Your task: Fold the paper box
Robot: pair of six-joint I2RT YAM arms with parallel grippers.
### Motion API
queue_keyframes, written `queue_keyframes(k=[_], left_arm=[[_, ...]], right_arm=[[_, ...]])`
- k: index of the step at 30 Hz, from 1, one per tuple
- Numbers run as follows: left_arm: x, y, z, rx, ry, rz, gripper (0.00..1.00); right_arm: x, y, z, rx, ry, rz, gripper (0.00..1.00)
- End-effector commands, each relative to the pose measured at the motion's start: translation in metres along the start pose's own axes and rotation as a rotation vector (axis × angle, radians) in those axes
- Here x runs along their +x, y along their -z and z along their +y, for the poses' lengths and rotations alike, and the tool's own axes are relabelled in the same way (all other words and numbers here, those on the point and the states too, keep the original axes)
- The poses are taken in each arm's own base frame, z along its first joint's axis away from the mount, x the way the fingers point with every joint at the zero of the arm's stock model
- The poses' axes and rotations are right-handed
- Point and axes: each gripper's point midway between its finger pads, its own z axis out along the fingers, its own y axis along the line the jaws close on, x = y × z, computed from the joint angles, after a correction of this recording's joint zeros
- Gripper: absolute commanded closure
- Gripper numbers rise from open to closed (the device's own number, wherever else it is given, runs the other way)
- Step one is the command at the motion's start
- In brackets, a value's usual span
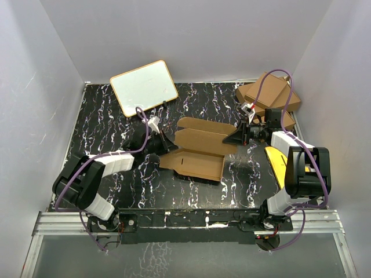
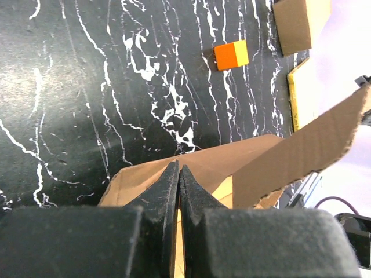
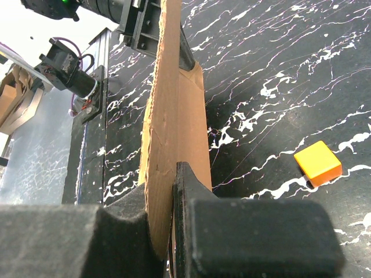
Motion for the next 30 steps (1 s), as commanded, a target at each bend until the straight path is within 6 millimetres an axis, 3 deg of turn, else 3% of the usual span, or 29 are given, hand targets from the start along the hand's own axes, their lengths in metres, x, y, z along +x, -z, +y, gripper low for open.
queue_keyframes(k=[1, 9, 19, 30], left_arm=[[-0.001, 0.005, -0.018, 0.078, -0.002, -0.026, 1.0], [0.015, 0.011, -0.015, 0.091, 0.081, -0.045, 1.0], [0.007, 0.002, -0.024, 0.121, 0.101, -0.095, 1.0], [0.013, -0.01, -0.031, 0.15, 0.141, -0.115, 1.0]], right_arm=[[-0.023, 0.002, 0.008, -0.037, 0.135, -0.025, 0.92], [-0.021, 0.002, 0.006, -0.03, 0.12, -0.023, 0.92], [-0.017, 0.001, 0.006, -0.042, 0.096, -0.026, 0.92], [-0.01, 0.0, 0.008, -0.045, 0.06, -0.03, 0.92]])
